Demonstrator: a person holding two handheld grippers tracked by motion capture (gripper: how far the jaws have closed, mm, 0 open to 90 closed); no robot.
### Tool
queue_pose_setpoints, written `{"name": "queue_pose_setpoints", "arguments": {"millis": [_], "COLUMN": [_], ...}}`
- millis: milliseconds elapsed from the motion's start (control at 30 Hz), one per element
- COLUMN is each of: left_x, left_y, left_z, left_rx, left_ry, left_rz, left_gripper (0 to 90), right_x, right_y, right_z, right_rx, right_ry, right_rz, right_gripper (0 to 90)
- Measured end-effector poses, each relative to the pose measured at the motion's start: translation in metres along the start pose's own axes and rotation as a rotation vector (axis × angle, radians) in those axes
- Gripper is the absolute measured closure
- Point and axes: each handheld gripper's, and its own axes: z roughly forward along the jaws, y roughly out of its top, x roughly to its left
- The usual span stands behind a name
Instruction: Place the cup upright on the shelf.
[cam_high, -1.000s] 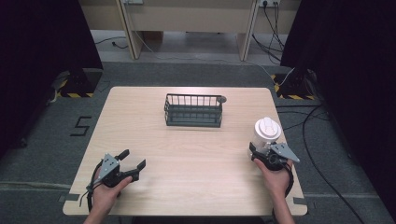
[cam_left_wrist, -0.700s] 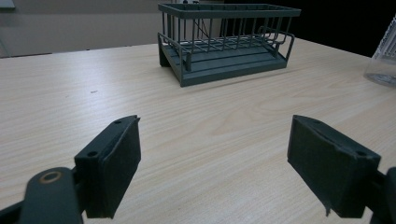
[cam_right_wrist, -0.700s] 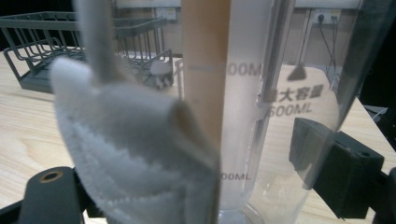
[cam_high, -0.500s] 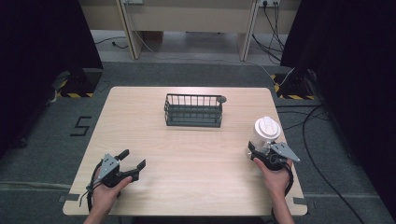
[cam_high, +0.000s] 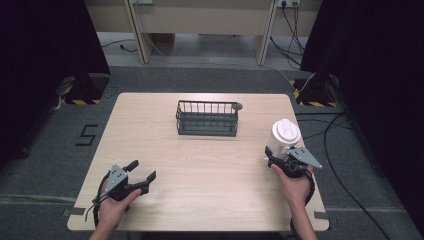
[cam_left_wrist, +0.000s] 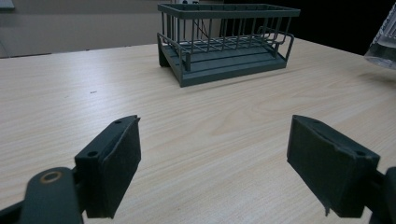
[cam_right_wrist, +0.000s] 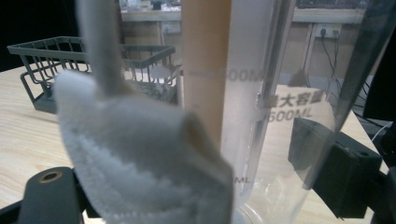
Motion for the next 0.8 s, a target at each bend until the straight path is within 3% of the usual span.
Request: {"name": "queue_pose_setpoints", "arguments": {"millis": [800], "left_x": [0.0], "left_y": [0.001], "left_z": [0.0], "left_rx": [-0.006], "left_ry": [-0.002], "left_rz": [-0.004], "left_gripper": [17.1], "right_x": [0.013], "right_y": [0.016], "right_z": [0.014], "right_rx": [-0.007], "right_ry": [0.025], "right_rz": [-0.011], "right_gripper": [18.2]}}
